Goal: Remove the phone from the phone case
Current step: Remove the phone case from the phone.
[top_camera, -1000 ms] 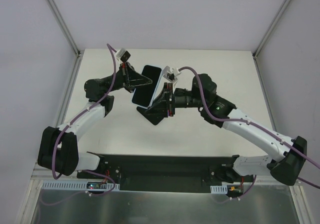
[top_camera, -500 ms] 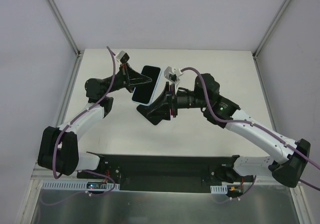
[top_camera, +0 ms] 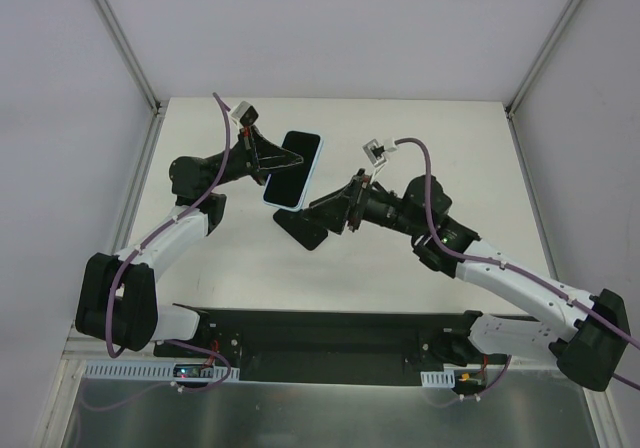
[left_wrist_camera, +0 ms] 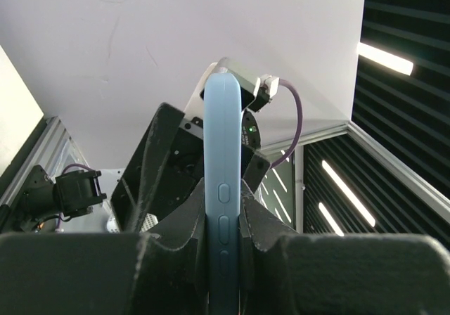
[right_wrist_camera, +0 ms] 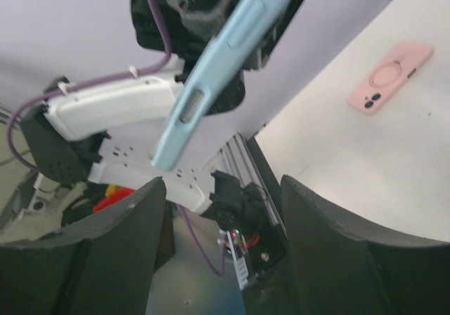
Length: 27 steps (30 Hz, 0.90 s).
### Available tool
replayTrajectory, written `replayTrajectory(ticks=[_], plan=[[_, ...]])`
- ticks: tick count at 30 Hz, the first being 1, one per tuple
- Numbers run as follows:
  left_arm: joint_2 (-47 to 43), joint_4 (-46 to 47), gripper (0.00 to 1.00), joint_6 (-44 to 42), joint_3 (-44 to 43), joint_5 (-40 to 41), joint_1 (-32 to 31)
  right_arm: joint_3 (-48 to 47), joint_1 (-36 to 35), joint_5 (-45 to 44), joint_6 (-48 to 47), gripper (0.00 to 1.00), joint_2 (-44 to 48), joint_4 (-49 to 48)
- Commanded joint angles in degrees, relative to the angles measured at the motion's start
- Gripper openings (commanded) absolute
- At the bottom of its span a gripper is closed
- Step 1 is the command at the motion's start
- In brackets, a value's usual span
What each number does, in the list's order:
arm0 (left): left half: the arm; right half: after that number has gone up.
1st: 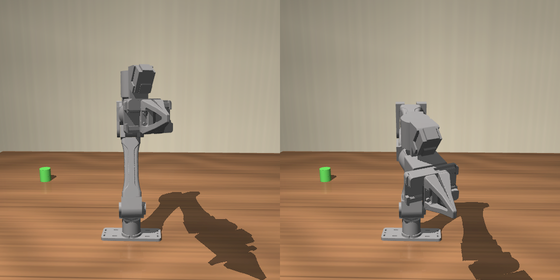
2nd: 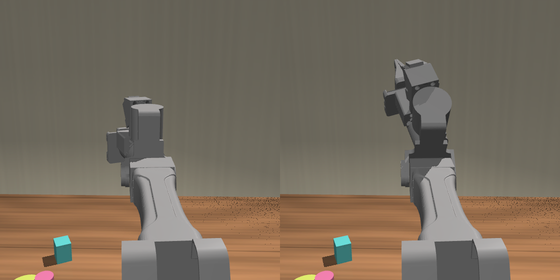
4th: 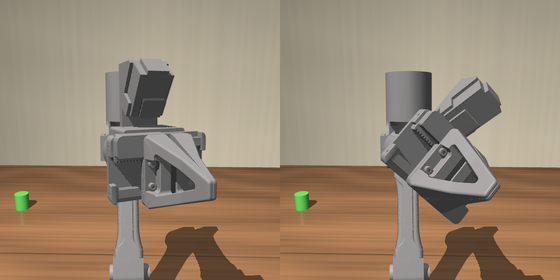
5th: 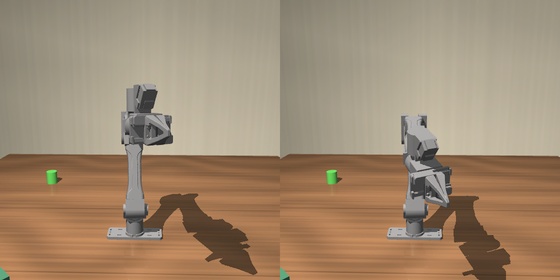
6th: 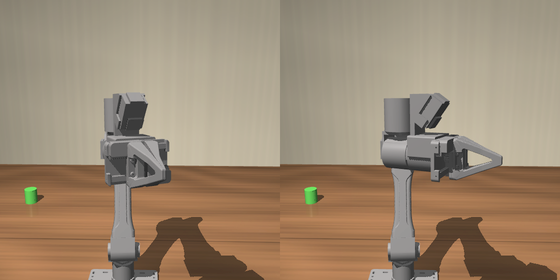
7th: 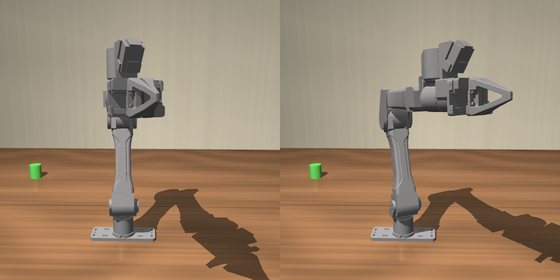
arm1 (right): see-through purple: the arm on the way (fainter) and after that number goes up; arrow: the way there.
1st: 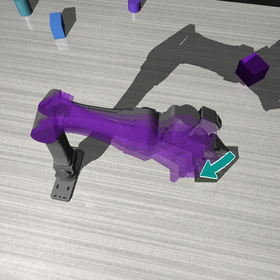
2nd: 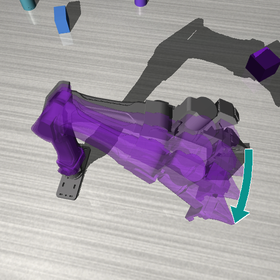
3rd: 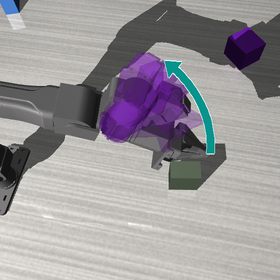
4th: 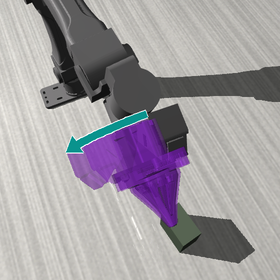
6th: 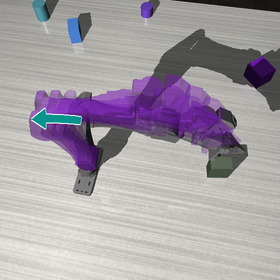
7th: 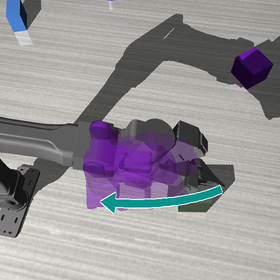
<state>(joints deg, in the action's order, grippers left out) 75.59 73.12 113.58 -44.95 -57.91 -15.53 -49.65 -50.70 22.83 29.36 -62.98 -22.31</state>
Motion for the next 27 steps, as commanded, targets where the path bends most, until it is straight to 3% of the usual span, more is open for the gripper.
replayTrajectory(ticks=[1, 12, 20, 27], plan=[[-1.85, 8.79, 0.0, 6.3, -1.63, 2.1, 0.5, -1.06, -0.02, -4.55, 6.85, 0.68, 1.55, -11.44], [-1.76, 9.14, 0.0, 6.57, -1.98, 2.19, 0.67, -1.68, -0.02, -6.48, 7.73, 0.6, -0.65, -11.8], [-2.03, 9.14, 0.0, 6.57, -1.81, 2.36, 0.94, -3.61, -0.54, -10.08, 5.97, 0.53, -1.09, -1.17], [-2.29, 9.49, 0.0, 6.65, -1.9, 3.15, 1.03, -9.22, -2.56, -18.77, 3.24, 0.45, -2.23, 16.99]])
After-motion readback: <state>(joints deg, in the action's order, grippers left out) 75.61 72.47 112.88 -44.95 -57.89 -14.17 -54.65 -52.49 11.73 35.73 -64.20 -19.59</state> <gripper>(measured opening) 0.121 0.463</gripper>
